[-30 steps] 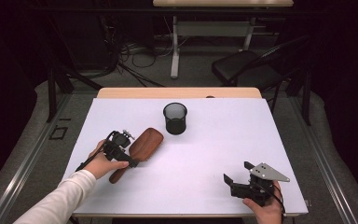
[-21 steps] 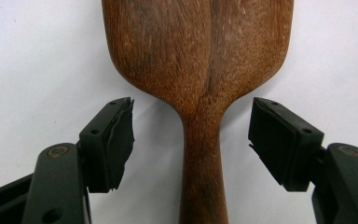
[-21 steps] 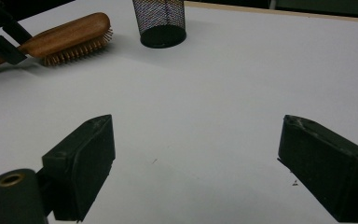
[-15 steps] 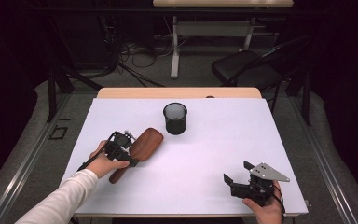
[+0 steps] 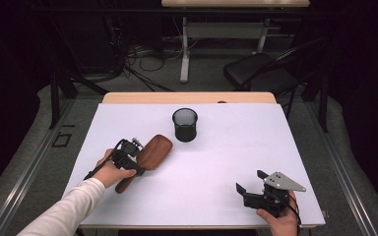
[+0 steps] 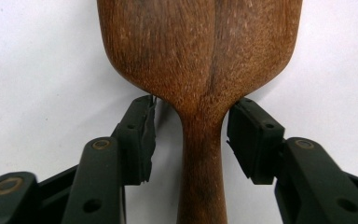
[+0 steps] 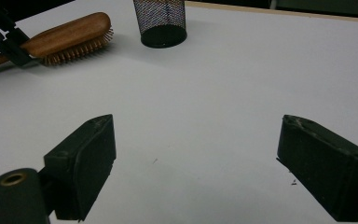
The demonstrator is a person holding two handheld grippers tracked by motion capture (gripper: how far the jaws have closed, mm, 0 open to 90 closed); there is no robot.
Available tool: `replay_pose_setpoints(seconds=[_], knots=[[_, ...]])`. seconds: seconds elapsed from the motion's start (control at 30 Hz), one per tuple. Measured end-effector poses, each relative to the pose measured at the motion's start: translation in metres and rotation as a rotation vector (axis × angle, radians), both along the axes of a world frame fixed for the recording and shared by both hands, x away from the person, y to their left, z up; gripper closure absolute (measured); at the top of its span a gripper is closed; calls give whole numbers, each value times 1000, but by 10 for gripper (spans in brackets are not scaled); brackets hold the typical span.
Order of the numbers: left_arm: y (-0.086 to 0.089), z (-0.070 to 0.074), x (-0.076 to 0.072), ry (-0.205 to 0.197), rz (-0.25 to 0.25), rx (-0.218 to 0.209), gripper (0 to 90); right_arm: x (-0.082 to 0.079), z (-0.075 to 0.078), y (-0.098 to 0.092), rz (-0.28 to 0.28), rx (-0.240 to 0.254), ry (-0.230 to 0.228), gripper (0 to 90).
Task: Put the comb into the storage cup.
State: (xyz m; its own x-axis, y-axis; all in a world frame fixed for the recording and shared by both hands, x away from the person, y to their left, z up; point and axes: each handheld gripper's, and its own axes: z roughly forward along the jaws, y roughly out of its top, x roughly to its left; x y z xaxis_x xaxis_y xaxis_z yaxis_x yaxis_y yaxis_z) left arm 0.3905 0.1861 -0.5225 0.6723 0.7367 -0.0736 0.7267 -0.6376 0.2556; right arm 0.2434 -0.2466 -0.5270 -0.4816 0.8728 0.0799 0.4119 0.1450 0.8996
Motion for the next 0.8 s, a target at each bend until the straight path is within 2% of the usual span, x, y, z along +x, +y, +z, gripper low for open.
replay_pose_setpoints(seconds=[0.4, 0.8], knots=[[-4, -2, 0, 8, -19, 21, 631, 0, 0, 0, 3, -3, -1, 113], [-4, -3, 0, 20, -3, 24, 667, 1, -1, 0, 5, -5, -2, 119]])
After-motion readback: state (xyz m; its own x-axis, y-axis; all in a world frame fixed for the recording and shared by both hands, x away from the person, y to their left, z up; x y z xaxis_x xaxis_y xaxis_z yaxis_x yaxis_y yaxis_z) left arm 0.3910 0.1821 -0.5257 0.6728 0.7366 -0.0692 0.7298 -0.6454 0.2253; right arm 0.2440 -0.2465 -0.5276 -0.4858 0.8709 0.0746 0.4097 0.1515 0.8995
